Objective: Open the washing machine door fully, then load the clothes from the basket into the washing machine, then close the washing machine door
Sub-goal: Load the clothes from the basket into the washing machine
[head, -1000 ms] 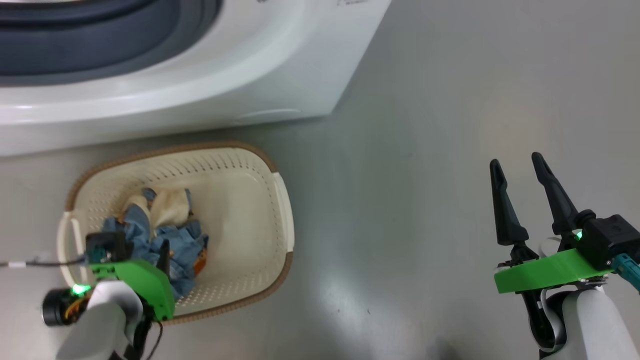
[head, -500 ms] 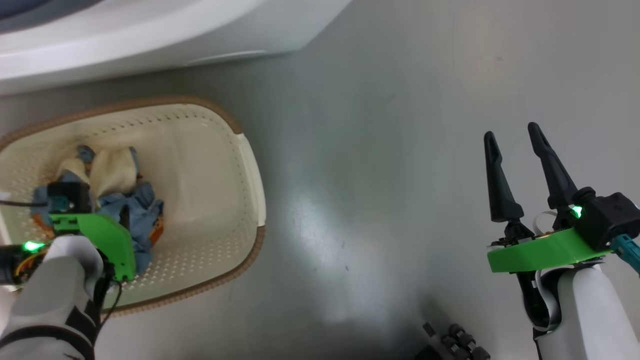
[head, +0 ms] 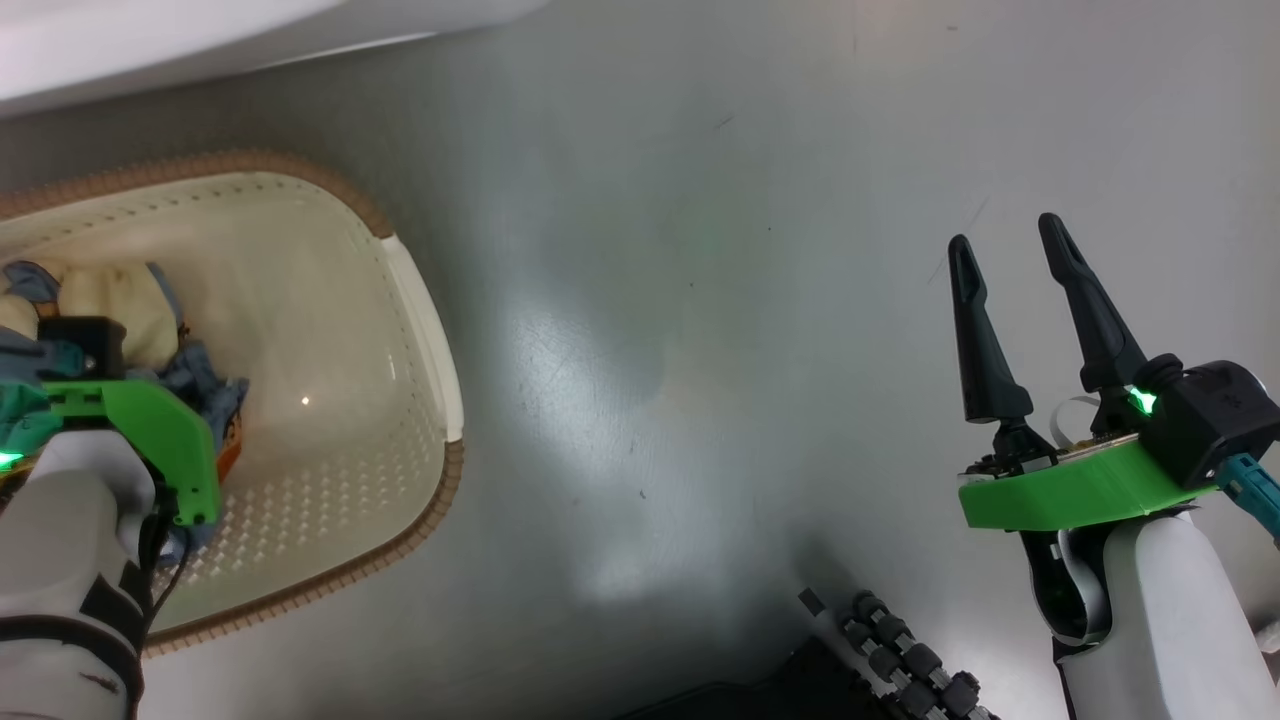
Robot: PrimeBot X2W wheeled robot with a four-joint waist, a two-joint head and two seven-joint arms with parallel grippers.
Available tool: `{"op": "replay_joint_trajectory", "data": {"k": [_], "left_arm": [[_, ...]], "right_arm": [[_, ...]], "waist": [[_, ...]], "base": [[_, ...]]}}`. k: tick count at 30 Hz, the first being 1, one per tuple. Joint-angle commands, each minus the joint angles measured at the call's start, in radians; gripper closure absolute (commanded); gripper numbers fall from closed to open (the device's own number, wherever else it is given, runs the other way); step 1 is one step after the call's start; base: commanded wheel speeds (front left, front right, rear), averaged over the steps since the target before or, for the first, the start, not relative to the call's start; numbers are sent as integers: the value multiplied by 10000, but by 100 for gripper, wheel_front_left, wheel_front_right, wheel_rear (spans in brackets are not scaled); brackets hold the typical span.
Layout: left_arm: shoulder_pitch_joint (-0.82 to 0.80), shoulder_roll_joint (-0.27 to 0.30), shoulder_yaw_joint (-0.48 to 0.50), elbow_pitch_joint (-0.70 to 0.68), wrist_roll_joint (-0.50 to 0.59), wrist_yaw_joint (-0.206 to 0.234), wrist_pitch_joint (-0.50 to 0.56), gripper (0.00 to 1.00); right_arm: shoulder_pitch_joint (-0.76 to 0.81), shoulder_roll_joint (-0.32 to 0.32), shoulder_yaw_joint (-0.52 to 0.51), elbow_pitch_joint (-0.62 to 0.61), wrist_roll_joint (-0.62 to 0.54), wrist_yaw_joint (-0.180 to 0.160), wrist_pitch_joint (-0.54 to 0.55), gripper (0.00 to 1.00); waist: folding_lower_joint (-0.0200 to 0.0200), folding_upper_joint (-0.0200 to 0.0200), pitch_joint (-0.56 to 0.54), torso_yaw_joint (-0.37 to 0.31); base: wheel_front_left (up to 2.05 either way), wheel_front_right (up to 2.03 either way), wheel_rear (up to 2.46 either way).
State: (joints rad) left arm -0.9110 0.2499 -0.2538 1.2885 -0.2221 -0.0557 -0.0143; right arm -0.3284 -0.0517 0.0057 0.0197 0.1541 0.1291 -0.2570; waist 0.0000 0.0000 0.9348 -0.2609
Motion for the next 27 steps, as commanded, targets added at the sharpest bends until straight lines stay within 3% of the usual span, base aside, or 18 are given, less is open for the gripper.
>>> {"op": "replay_joint_trajectory", "data": {"k": [1,10,11,12,13,27], "left_arm": [[153,355,139,6,21,150,115,0],[-66,179,216,19,-240,586,703,0],[-73,163,224,19,-272,600,739,10],[-82,148,207,20,-281,588,740,75],[-93,138,184,20,-285,553,694,100],[-17,306,100,22,-536,377,485,100]], "right_arm": [[402,-8,147,-246,-77,16,-47,0],[609,2,64,-468,-195,16,-47,0],[623,3,64,-479,-203,16,-47,0],[635,3,64,-486,-209,16,-47,0],[642,4,60,-489,-217,16,-47,0],[60,12,365,-288,178,16,-47,0]], "waist": [[0,0,171,-53],[0,0,322,64],[0,0,324,67],[0,0,327,68],[0,0,328,69],[0,0,26,-154]], "base": [[0,0,0],[0,0,0],[0,0,0],[0,0,0],[0,0,0],[0,0,0]]}}
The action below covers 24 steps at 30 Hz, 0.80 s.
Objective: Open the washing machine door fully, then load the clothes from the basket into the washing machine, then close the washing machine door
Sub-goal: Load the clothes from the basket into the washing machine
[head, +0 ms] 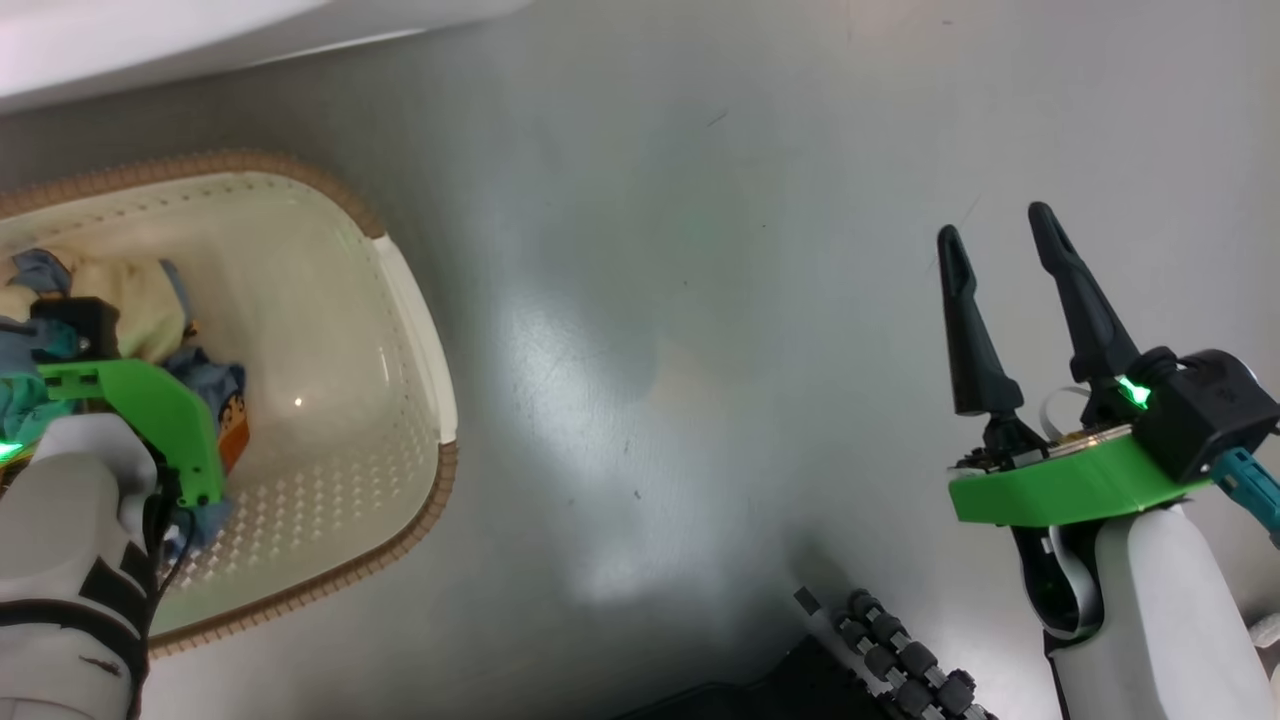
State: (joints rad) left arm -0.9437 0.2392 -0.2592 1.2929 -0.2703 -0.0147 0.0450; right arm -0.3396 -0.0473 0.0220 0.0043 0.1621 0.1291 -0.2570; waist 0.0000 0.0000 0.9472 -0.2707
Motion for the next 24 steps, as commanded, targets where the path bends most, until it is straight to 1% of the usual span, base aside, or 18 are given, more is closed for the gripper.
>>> {"op": "replay_joint_trajectory", "data": {"k": [1,5,12,13,17,24], "left_arm": [[352,424,163,-22,-89,-70,-169,100],[504,407,256,-22,-251,-108,-400,100],[1056,315,238,-22,-417,-205,-689,100],[1218,258,157,-22,-396,-277,-818,100],[1551,87,139,-22,-503,-399,-1143,100],[2229,-114,192,-21,-747,-527,-1831,100]], "right_arm": [[116,-32,222,-107,152,16,-47,0],[50,-31,237,-26,192,16,-47,0],[-18,-31,306,184,193,16,-47,0],[21,-31,353,271,187,16,-47,0],[99,-30,379,423,72,16,-47,0],[239,-30,351,625,-66,16,-47,0]], "waist": [[0,0,-193,-50],[0,0,-522,30],[0,0,-1452,202],[0,0,-1741,291],[0,0,-2338,503],[0,0,-3404,858]], "base": [[0,0,0],[0,0,0],[0,0,0],[0,0,0],[0,0,0],[0,0,0]]}}
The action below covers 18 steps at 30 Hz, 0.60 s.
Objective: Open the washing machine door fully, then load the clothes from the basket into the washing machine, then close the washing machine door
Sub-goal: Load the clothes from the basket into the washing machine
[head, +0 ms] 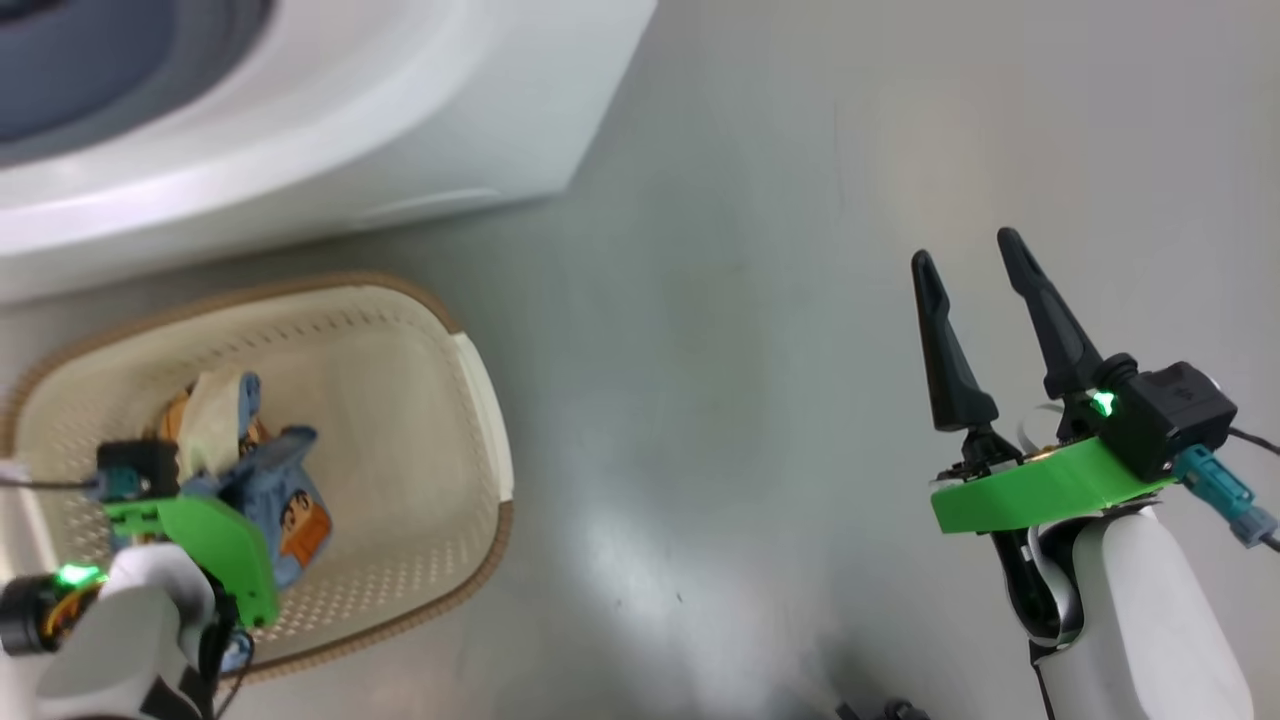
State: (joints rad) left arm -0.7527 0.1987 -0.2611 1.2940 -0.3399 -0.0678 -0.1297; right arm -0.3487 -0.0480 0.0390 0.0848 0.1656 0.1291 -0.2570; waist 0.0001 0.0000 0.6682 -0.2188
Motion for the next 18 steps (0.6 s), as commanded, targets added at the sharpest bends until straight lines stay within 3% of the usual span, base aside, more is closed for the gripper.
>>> {"op": "replay_joint_trajectory", "data": {"k": [1,18], "left_arm": [[399,256,200,-33,-66,-19,-208,100],[1817,-302,-209,-821,101,-125,-1311,100]], "right_arm": [[358,-22,177,-143,-135,16,-47,0],[1049,-59,-26,290,-369,16,-47,0]], "waist": [[-1,0,-763,394],[-1,0,-3016,1423]], "base": [[0,0,0],[0,0,0]]}}
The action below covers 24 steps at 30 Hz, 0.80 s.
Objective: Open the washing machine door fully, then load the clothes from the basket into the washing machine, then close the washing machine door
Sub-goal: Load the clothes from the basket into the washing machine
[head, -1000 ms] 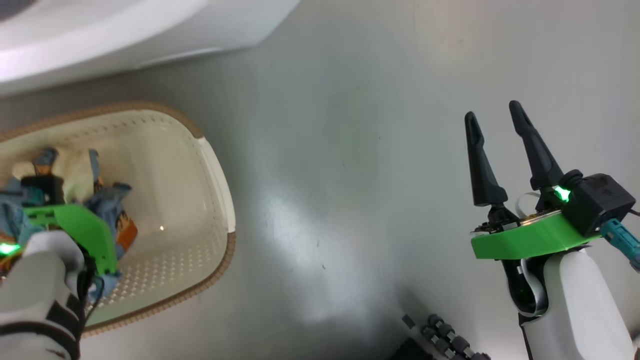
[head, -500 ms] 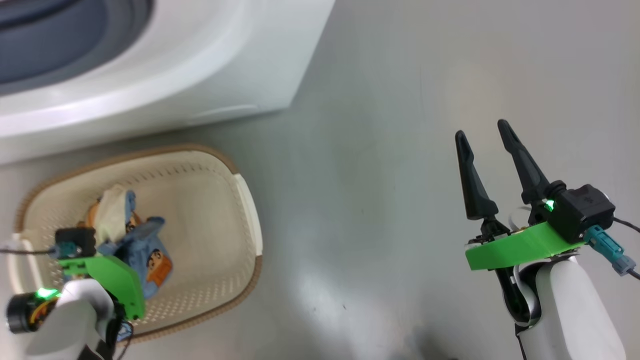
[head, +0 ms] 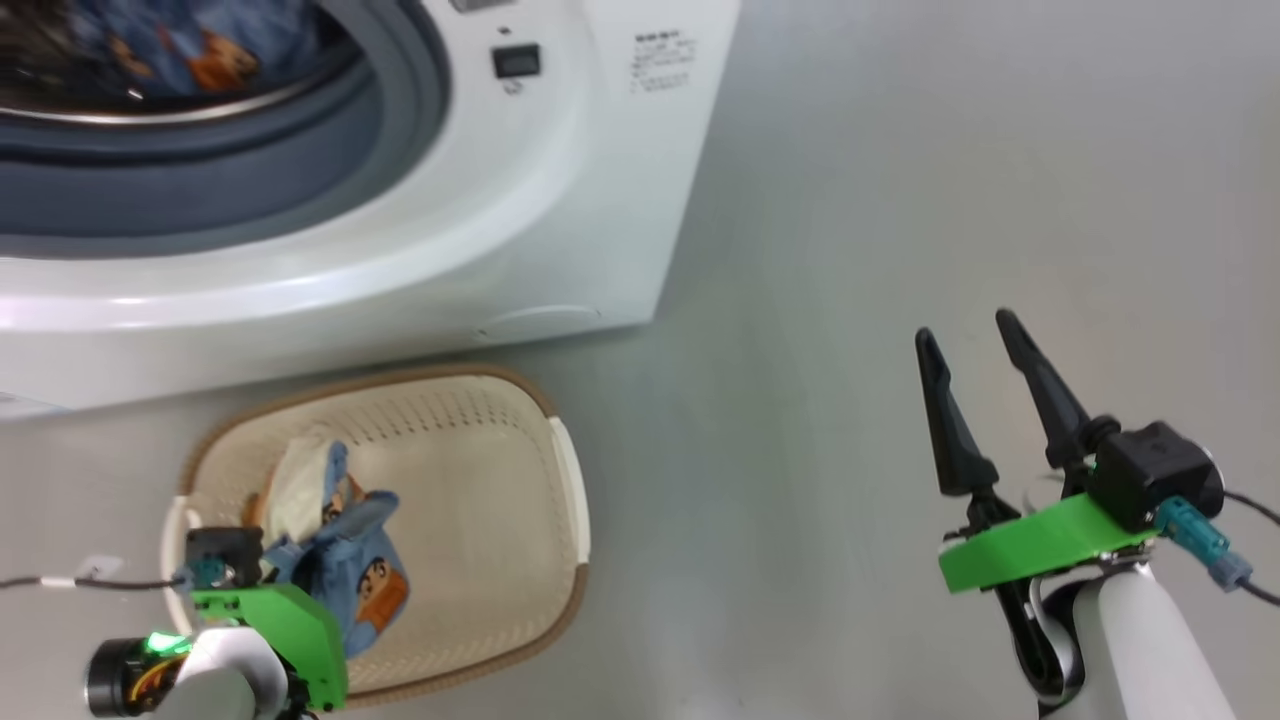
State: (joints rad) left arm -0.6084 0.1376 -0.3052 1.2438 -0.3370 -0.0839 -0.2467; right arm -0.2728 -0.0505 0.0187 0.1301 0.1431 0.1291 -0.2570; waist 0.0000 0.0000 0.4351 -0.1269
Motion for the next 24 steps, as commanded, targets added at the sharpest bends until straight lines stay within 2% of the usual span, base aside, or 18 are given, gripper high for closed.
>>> {"op": "replay_joint_trajectory", "data": {"k": [1,14,24], "left_arm": [[520,302,255,-567,81,58,-144,100],[2573,140,620,-3431,401,326,-149,100],[3946,-11,1114,-4955,530,369,-150,100]], "right_arm": [[337,-48,161,-141,-151,16,-47,0],[1053,-88,-68,91,-173,16,-47,0],[1659,-40,-219,213,-104,16,-47,0]], "waist": [[0,0,-810,563],[0,0,-2366,1207],[0,0,-3329,1450]], "base": [[0,0,0],[0,0,0],[0,0,0]]}}
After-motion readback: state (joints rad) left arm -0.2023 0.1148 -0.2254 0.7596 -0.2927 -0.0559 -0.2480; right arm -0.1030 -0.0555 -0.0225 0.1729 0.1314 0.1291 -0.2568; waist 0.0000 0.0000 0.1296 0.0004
